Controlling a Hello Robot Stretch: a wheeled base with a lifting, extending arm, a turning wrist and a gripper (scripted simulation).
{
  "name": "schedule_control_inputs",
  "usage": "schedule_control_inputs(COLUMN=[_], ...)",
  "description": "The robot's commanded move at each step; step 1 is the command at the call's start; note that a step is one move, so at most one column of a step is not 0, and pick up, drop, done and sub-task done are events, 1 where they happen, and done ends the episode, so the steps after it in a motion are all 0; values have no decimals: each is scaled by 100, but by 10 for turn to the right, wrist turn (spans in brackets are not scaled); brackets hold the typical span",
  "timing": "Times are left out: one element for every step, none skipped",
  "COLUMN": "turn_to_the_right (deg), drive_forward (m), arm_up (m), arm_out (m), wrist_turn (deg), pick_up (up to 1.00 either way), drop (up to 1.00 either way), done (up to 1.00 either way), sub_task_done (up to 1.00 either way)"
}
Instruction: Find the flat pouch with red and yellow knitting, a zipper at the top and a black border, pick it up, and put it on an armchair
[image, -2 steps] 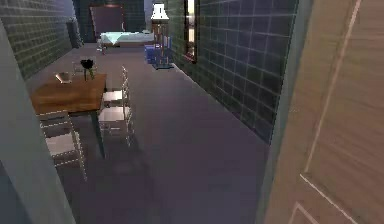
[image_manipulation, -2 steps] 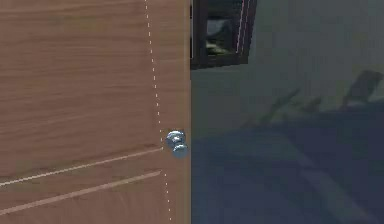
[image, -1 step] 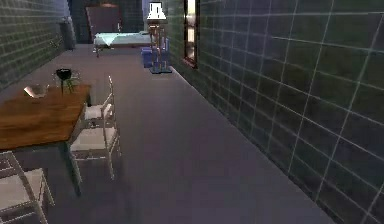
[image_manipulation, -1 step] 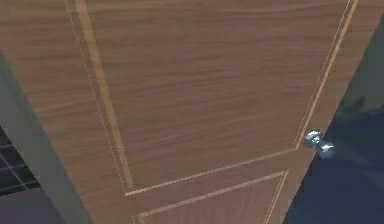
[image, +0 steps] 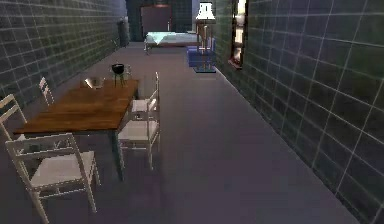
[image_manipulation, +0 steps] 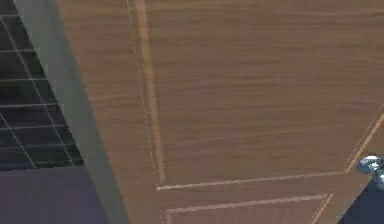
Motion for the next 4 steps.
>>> schedule_control_inputs(turn_to_the_right=[0,0,450,450], drive_forward=[100,60,0,0], arm_up=[0,0,0,0], arm_out=[0,0,0,0], wrist_turn=[0,0,0,0], pick_up=[0,0,0,0], drop=[0,0,0,0], done=[0,0,0,0], sub_task_done=[0,0,0,0])
